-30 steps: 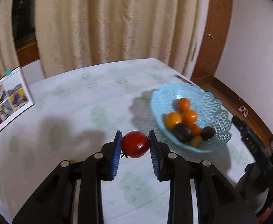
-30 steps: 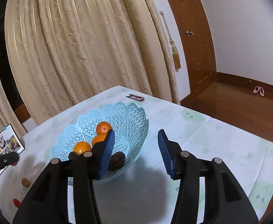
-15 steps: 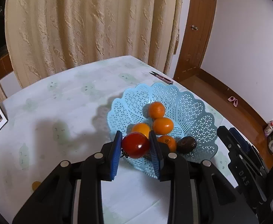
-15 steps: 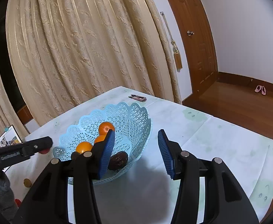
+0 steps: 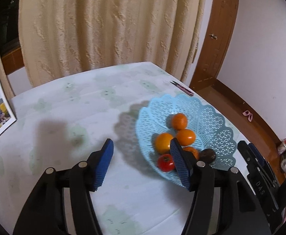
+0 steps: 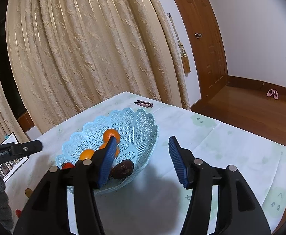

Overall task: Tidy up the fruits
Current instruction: 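Lower the red tomato into the blue basket and open the left tool, then grasp the last red tomato with the left tool while the right tool grasps the last small brown fruit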

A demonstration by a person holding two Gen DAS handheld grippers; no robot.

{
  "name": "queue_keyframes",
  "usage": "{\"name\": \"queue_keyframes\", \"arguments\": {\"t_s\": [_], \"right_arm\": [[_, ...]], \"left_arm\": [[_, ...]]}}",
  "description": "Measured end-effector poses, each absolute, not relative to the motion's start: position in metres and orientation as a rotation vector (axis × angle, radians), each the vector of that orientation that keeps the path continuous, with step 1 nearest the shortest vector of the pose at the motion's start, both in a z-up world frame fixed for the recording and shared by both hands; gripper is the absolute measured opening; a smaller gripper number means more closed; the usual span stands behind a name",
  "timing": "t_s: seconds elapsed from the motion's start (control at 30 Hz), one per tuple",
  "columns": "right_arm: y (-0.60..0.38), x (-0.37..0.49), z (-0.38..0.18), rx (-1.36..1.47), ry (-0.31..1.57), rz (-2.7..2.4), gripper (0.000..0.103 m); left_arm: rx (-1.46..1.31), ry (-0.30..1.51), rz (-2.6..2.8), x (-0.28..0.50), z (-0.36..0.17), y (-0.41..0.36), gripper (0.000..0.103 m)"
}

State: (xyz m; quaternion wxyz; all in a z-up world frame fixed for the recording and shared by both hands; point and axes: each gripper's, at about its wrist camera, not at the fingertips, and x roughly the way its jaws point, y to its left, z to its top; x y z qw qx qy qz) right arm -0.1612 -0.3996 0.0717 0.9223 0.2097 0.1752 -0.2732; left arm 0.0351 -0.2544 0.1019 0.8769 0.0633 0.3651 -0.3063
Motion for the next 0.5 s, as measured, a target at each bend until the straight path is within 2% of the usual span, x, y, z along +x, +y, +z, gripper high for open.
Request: {"name": "queue_keyframes", "arguments": {"t_s": [0.1,0.5], "right_arm": [[-0.399,-0.161,0.072,0.430,0.358,-0.565,0.057],[-0.399,-0.161,0.073,0.415,0.357,-0.575,0.057]], "left_arm": [[0.112,0.757,-0.614,0.037,0.107,-0.236,0.070],[0.061,0.756,-0.513,0.031,0.107,-0.162,0.078]]}}
